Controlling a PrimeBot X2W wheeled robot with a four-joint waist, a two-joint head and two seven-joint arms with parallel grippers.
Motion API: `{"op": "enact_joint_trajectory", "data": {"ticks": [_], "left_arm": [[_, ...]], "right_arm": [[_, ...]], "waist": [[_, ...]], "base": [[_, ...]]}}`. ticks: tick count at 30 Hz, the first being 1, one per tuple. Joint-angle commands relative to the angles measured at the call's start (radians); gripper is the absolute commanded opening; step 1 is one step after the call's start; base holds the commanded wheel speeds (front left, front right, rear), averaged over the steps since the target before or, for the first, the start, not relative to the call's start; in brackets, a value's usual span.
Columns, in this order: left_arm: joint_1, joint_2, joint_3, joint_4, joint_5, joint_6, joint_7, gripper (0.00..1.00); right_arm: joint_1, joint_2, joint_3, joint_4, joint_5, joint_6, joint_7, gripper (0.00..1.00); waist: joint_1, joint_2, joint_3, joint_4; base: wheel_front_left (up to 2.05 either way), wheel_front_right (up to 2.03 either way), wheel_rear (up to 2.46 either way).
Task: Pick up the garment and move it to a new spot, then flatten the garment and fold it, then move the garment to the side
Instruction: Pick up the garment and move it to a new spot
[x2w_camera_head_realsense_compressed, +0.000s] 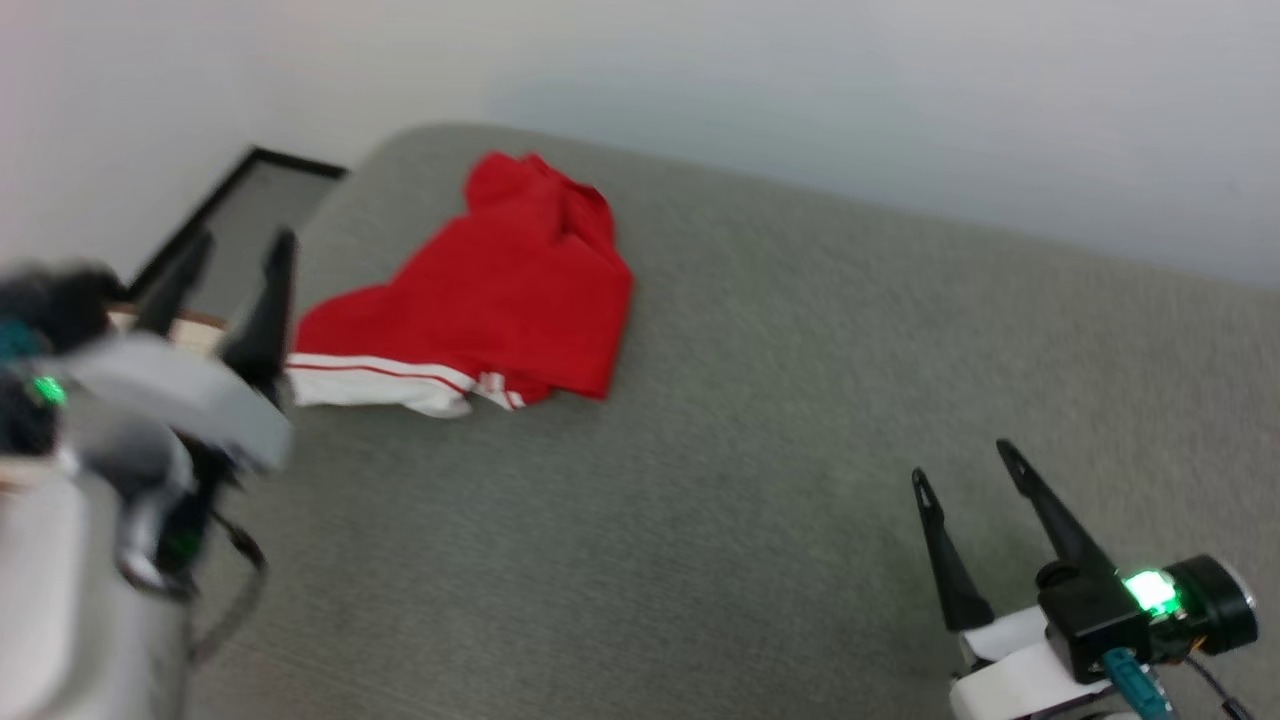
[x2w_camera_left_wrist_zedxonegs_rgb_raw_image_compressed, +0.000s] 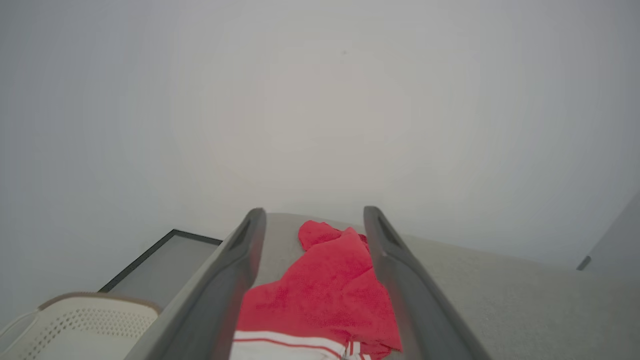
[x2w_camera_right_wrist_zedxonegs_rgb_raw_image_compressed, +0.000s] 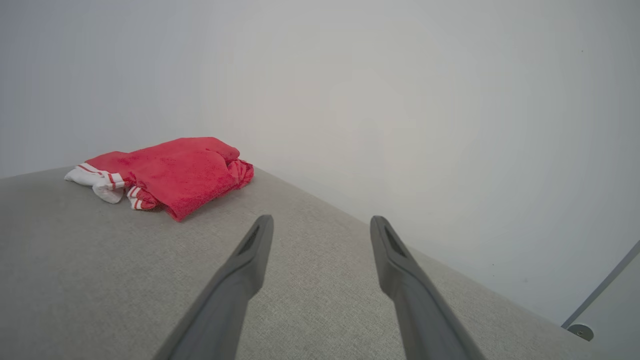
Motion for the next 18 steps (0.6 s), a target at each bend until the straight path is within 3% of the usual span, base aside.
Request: {"op": "enact_joint_trajectory", "data": {"ticks": [1, 10, 18], "left_arm": [[-0.034, 0.013, -0.002, 0.012, -0.017, -0.005, 0.022, 1.00], [-0.370, 0.175, -0.115, 0.174, -0.171, -0.007, 0.357, 1.00], [-0.559, 0.258, -0.213, 0.340, -0.206, -0.006, 0.624, 1.00]], "right_arm": [[-0.021, -0.004, -0.004, -0.007, -0.008, -0.001, -0.001, 1.00], [-0.080, -0.038, -0.027, -0.067, -0.015, -0.001, -0.001, 1.00], [-0.121, -0.047, -0.016, -0.104, -0.006, -0.001, -0.001, 1.00]], "waist": [[0.0000, 0.0000, 0.159, -0.134], [0.0000, 0.0000, 0.339, -0.201], [0.0000, 0.0000, 0.443, -0.255]], "base": [[0.00, 0.00, 0.00], [0.00, 0.00, 0.00], [0.00, 0.00, 0.00]]}}
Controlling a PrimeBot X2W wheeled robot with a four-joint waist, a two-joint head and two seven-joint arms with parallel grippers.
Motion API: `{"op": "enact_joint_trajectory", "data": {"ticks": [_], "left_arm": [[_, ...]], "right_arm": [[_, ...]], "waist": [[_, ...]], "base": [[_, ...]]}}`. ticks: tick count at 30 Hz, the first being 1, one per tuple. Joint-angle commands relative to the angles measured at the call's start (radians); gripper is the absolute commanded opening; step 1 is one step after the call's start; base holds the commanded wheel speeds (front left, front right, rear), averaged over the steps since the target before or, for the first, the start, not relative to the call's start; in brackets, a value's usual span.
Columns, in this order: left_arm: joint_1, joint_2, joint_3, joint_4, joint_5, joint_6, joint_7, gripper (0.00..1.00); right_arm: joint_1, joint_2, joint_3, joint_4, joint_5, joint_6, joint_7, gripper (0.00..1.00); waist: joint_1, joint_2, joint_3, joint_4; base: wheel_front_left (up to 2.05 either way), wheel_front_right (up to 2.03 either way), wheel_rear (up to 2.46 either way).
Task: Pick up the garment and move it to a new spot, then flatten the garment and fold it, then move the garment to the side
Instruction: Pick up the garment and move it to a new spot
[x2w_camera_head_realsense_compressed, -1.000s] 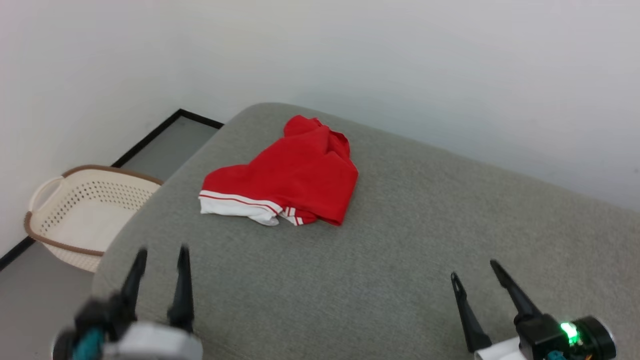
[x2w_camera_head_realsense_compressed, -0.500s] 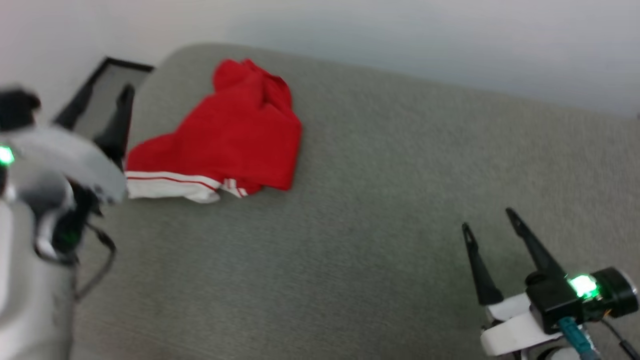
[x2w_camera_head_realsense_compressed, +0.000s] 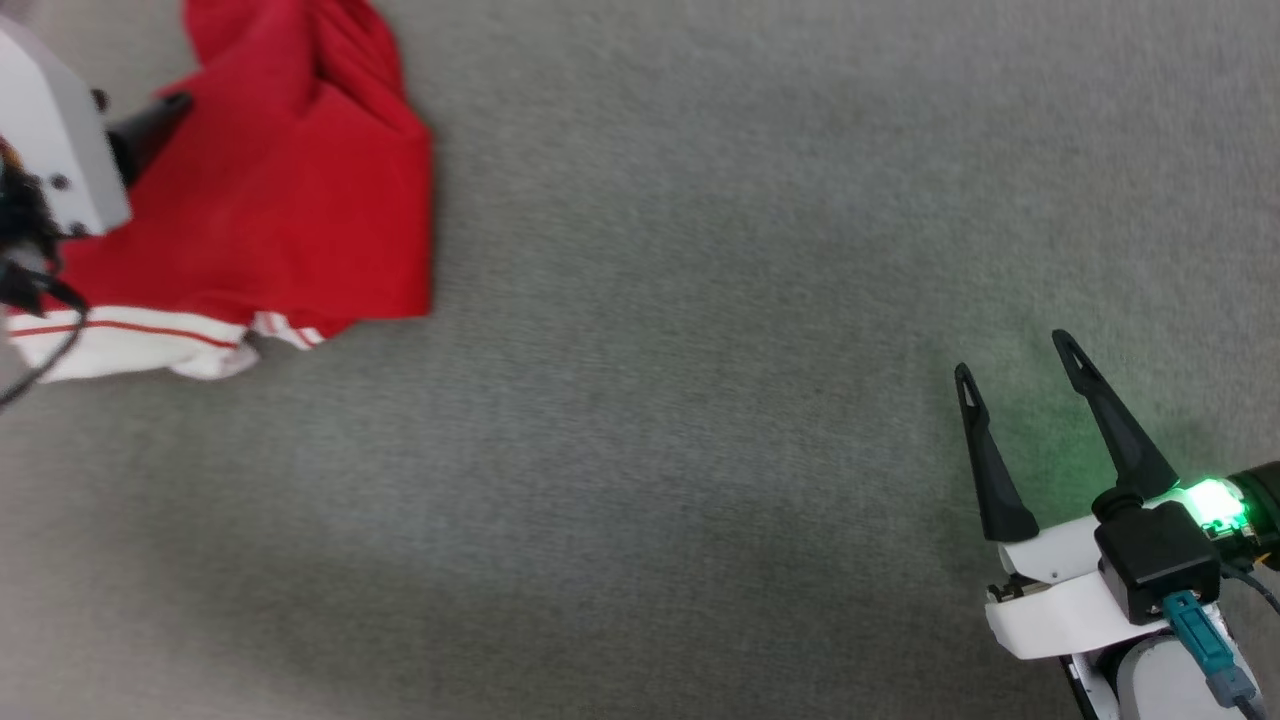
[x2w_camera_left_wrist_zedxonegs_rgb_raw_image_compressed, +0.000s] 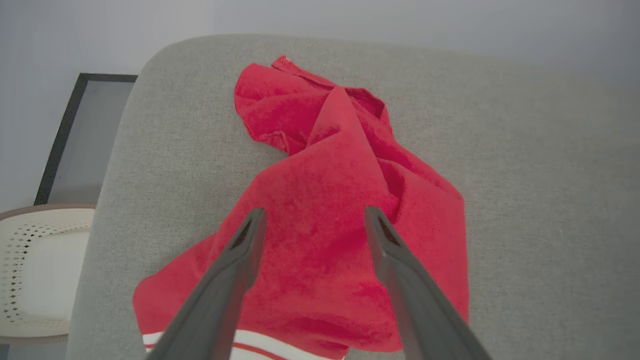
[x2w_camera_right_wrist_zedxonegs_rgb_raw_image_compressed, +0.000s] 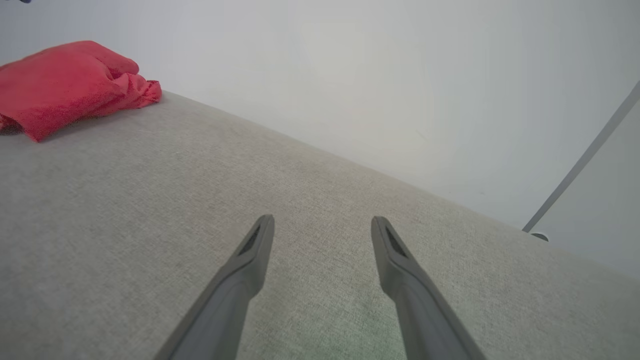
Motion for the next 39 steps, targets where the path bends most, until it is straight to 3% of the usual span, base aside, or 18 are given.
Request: {"op": "enact_joint_trajectory", "data": {"ticks": [1, 9, 12, 18, 21, 22, 27, 34, 39], "left_arm": [[-0.018, 0.004, -0.008, 0.019, -0.002, -0.002, 0.015, 1.00], [-0.075, 0.046, -0.119, 0.140, -0.043, -0.002, 0.202, 1.00], [-0.071, 0.054, -0.147, 0.192, -0.034, 0.000, 0.210, 1.00], [-0.043, 0.002, -0.181, 0.332, -0.025, 0.030, 0.200, 1.00], [-0.052, -0.027, -0.179, 0.373, -0.027, 0.039, 0.166, 0.05], [-0.063, -0.032, -0.173, 0.380, -0.028, 0.042, 0.145, 0.00], [-0.114, -0.029, -0.164, 0.395, -0.030, 0.030, 0.092, 0.00], [-0.219, 0.041, -0.182, 0.341, 0.022, 0.016, 0.003, 0.00], [-0.263, 0.046, -0.210, 0.298, 0.053, 0.008, -0.041, 0.00]], "right_arm": [[-0.020, -0.002, 0.005, -0.007, 0.008, -0.001, -0.001, 1.00], [-0.033, 0.000, 0.012, -0.048, 0.018, -0.001, 0.014, 1.00], [-0.038, 0.002, 0.016, -0.068, 0.022, -0.001, 0.023, 1.00], [-0.038, 0.008, 0.018, -0.082, 0.024, -0.001, 0.033, 1.00], [-0.041, 0.012, 0.015, -0.072, 0.026, -0.001, 0.033, 1.00], [-0.041, 0.015, 0.014, -0.068, 0.027, -0.001, 0.031, 1.00], [-0.041, 0.022, 0.018, -0.037, 0.032, -0.001, 0.024, 1.00], [-0.029, 0.032, 0.027, 0.016, 0.041, -0.001, 0.011, 1.00], [-0.007, 0.040, 0.029, 0.054, 0.053, -0.001, 0.005, 1.00]], "waist": [[0.0000, -0.0001, 0.104, -0.089], [0.0000, -0.0001, 0.164, -0.126], [0.0000, -0.0001, 0.186, -0.137], [0.0000, -0.0001, 0.203, -0.149], [0.0000, -0.0001, 0.189, -0.147], [0.0000, -0.0001, 0.180, -0.145], [0.0000, -0.0001, 0.114, -0.130], [0.0000, -0.0001, -0.003, -0.103], [0.0000, -0.0001, -0.087, -0.091]], "base": [[0.00, 0.00, 0.00], [0.00, 0.00, 0.00], [0.00, 0.00, 0.00], [0.00, 0.00, 0.00], [0.00, 0.00, 0.00], [0.00, 0.00, 0.00], [0.00, 0.00, 0.00], [0.00, 0.00, 0.00], [0.00, 0.00, 0.00]]}}
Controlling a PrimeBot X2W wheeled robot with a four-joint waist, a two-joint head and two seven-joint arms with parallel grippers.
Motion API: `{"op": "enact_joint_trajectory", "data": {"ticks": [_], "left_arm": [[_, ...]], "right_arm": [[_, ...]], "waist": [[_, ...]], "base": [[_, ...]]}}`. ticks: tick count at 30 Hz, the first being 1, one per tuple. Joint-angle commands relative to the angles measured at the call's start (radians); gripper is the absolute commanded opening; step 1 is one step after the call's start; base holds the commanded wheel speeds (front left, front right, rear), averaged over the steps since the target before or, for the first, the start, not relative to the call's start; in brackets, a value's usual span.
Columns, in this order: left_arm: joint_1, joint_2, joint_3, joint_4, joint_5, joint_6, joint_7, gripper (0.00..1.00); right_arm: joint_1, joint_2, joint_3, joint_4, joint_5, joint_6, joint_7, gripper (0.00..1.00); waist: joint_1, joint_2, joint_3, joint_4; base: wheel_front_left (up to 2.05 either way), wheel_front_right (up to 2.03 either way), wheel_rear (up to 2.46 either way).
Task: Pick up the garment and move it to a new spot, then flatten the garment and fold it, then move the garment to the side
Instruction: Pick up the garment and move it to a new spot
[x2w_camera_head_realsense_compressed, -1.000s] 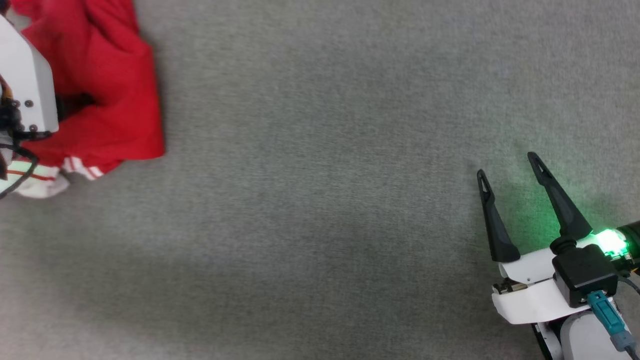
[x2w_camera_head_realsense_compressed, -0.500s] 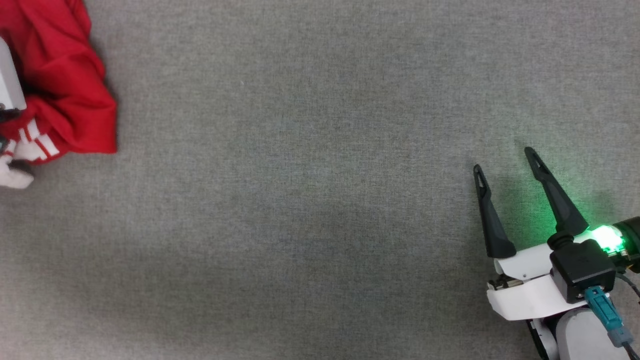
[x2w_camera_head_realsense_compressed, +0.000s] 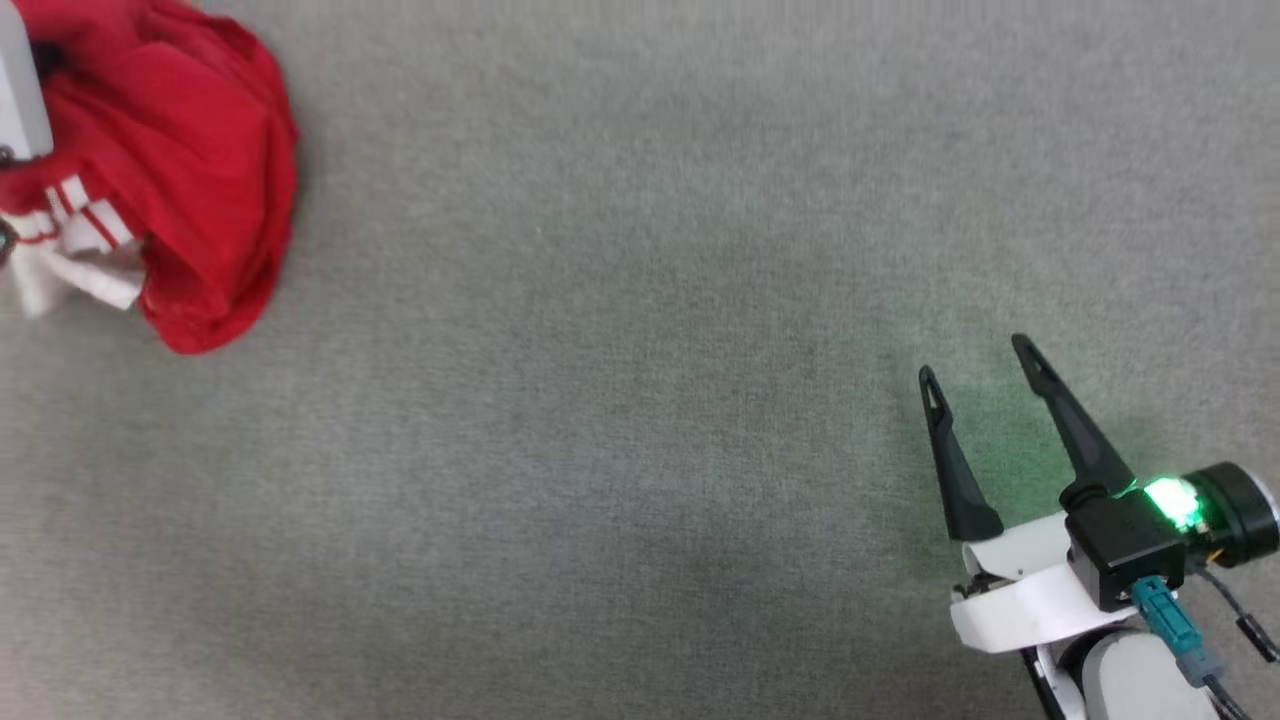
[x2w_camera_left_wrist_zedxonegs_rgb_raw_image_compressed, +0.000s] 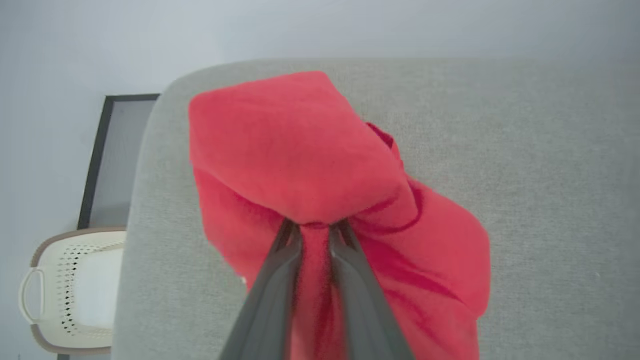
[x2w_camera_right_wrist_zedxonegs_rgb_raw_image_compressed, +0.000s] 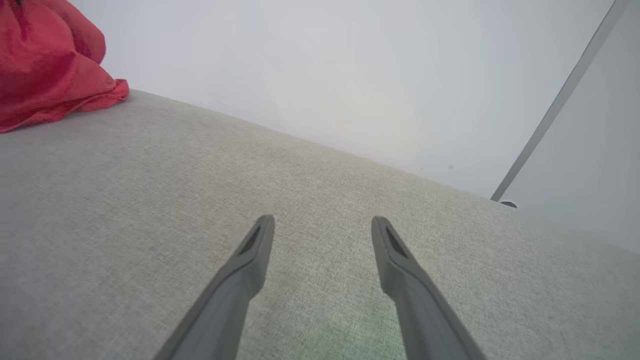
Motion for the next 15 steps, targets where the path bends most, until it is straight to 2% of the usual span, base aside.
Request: {"op": "enact_joint_trajectory", "data": {"ticks": [1, 7, 15], "left_arm": [[-0.023, -0.004, -0.006, -0.014, 0.007, -0.005, -0.009, 0.00], [-0.070, -0.037, -0.045, -0.059, 0.017, -0.008, -0.002, 0.00], [-0.050, -0.106, -0.089, -0.133, -0.017, -0.013, 0.040, 0.00]], "right_arm": [[0.019, 0.003, 0.001, 0.011, 0.010, -0.001, -0.005, 1.00], [0.030, 0.007, 0.000, 0.042, 0.029, -0.001, -0.010, 1.00], [0.043, 0.007, -0.049, 0.053, 0.051, -0.001, -0.011, 1.00]], "waist": [[0.0000, 0.0000, -0.091, 0.024], [0.0000, 0.0000, -0.167, 0.009], [0.0000, 0.0000, -0.227, -0.055]], "base": [[0.00, 0.00, 0.00], [0.00, 0.00, 0.00], [0.00, 0.00, 0.00]]}}
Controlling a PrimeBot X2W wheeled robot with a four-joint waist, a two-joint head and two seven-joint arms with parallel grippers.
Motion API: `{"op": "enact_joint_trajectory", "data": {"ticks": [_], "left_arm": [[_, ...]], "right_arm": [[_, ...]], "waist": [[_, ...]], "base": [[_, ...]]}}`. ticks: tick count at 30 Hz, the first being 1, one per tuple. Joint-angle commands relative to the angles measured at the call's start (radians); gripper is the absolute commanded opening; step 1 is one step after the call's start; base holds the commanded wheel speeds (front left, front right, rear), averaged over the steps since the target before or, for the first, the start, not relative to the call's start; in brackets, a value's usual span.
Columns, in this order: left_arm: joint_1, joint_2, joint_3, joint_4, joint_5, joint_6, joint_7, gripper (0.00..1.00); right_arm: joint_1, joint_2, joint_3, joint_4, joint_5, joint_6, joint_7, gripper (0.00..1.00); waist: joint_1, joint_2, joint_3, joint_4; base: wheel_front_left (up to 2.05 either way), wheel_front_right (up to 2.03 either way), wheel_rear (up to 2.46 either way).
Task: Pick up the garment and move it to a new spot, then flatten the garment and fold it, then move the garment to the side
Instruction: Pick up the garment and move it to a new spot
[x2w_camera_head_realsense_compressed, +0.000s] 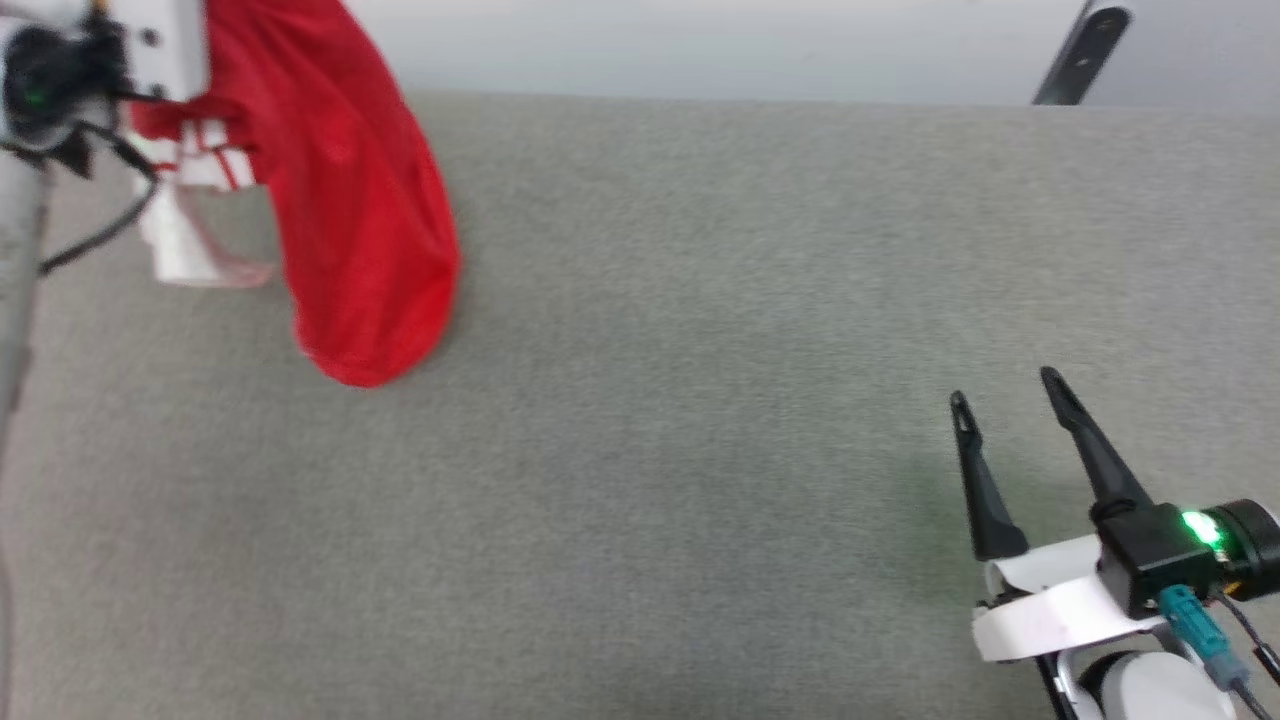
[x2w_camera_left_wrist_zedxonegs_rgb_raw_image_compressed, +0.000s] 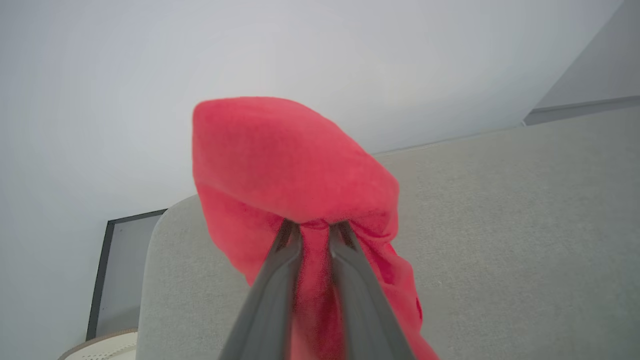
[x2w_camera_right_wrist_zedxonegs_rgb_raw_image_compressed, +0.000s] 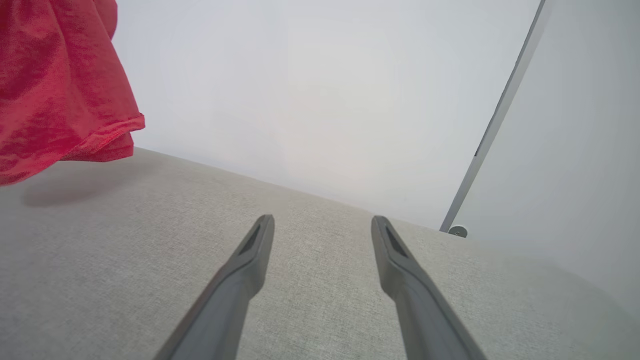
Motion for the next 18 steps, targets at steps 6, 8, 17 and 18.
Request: {"op": "enact_joint_trajectory", "data": {"ticks": [6, 8, 17, 18], "left_arm": [[0.016, -0.065, -0.026, -0.082, -0.039, -0.003, 0.058, 0.00], [0.032, -0.084, -0.037, -0.109, -0.052, -0.001, 0.079, 0.00], [0.138, -0.117, -0.067, -0.230, -0.112, 0.021, 0.168, 0.00], [0.153, -0.111, -0.072, -0.240, -0.114, 0.022, 0.178, 0.00]], "right_arm": [[0.039, 0.003, -0.068, 0.002, 0.001, -0.001, -0.005, 1.00], [0.048, 0.002, -0.089, 0.006, -0.003, -0.001, -0.005, 1.00], [0.066, 0.003, -0.165, 0.009, -0.004, -0.001, -0.003, 1.00], [0.069, 0.002, -0.168, 0.008, 0.001, -0.001, -0.003, 1.00]], "waist": [[0.0000, 0.0000, -0.061, -0.117], [0.0000, 0.0000, -0.069, -0.150], [0.0000, 0.0000, -0.070, -0.306], [0.0000, 0.0000, -0.066, -0.319]], "base": [[0.00, 0.00, 0.00], [0.00, 0.00, 0.00], [0.00, 0.00, 0.00], [0.00, 0.00, 0.00]]}}
